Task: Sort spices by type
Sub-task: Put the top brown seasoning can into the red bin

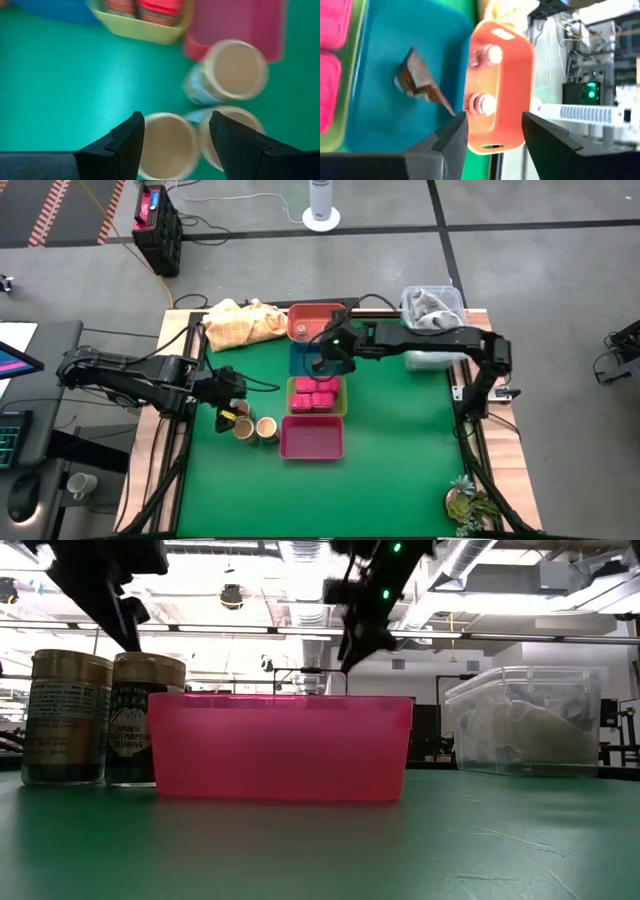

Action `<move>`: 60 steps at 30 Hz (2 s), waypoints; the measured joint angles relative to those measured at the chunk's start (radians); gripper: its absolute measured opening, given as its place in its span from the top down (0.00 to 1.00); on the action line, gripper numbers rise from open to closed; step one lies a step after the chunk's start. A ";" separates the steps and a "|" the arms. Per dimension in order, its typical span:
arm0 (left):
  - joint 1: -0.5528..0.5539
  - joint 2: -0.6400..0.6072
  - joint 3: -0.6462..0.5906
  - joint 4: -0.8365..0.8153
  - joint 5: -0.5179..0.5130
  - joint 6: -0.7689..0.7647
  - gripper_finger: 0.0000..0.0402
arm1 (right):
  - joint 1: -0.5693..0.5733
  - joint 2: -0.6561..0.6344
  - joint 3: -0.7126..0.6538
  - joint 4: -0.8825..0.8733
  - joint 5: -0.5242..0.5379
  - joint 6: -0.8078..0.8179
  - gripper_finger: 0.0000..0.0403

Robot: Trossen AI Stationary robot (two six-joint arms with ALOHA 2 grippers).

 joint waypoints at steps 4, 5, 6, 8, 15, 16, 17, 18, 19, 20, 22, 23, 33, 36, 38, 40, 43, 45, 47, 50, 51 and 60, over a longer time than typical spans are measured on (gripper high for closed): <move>0.000 0.000 0.000 0.001 0.104 0.008 0.47 | 0.003 -0.077 -0.031 -0.007 -0.001 0.107 0.46; 0.000 0.000 0.000 0.000 0.112 0.021 0.47 | 0.008 -0.093 -0.041 -0.006 -0.001 0.123 0.46; 0.000 0.000 0.000 0.000 0.121 0.041 0.47 | 0.014 -0.109 -0.054 -0.007 -0.001 0.134 0.46; 0.000 -0.005 0.000 -0.011 0.122 0.091 0.47 | 0.029 -0.140 -0.085 0.003 -0.001 0.154 0.47; 0.003 0.002 0.013 -0.025 -0.046 0.115 0.47 | 0.088 -0.229 -0.192 0.085 -0.006 0.258 0.47; 0.012 0.013 0.028 -0.034 -0.081 0.094 0.47 | 0.093 -0.237 -0.204 0.104 -0.006 0.267 0.47; 0.023 0.025 0.048 -0.052 -0.100 0.076 0.47 | 0.098 -0.247 -0.216 0.127 -0.006 0.276 0.47; 0.034 0.040 0.068 -0.077 -0.103 0.058 0.46 | 0.104 -0.255 -0.228 0.148 -0.006 0.281 0.47; 0.043 0.058 0.090 -0.104 -0.102 0.042 0.45 | 0.108 -0.264 -0.239 0.169 -0.006 0.283 0.47; 0.049 0.078 0.113 -0.125 -0.100 0.030 0.44 | 0.111 -0.270 -0.248 0.192 -0.006 0.285 0.47; 0.055 0.118 0.155 -0.158 -0.092 0.020 0.41 | 0.117 -0.273 -0.249 0.213 -0.006 0.292 0.47; 0.055 0.142 0.173 -0.178 -0.092 0.022 0.39 | 0.119 -0.273 -0.249 0.224 -0.006 0.298 0.47; -0.021 0.355 0.273 -0.446 -0.165 0.499 0.24 | 0.128 -0.273 -0.251 0.197 -0.006 0.350 0.47; -0.041 0.403 0.285 -0.486 -0.195 0.558 0.23 | 0.128 -0.274 -0.263 0.200 -0.006 0.353 0.47; -0.054 0.428 0.292 -0.491 -0.196 0.583 0.23 | 0.128 -0.274 -0.284 0.223 -0.006 0.347 0.47; -0.062 0.445 0.293 -0.492 -0.196 0.600 0.22 | 0.127 -0.277 -0.307 0.235 -0.007 0.336 0.47; -0.081 0.467 0.293 -0.504 -0.196 0.634 0.20 | 0.119 -0.278 -0.325 0.227 -0.007 0.331 0.47; -0.098 0.480 0.293 -0.531 -0.196 0.653 0.19 | 0.117 -0.281 -0.325 0.188 -0.006 0.344 0.47; -0.114 0.484 0.293 -0.570 -0.194 0.657 0.19 | 0.117 -0.294 -0.325 0.152 -0.005 0.361 0.47; -0.135 0.483 0.293 -0.602 -0.179 0.629 0.19 | 0.124 -0.336 -0.325 0.109 -0.005 0.395 0.47; -0.145 0.483 0.293 -0.605 -0.171 0.623 0.19 | 0.128 -0.352 -0.325 0.098 -0.005 0.407 0.47; -0.243 0.483 0.293 -0.558 -0.174 0.781 0.19 | 0.200 -0.492 -0.382 0.136 -0.004 0.439 0.47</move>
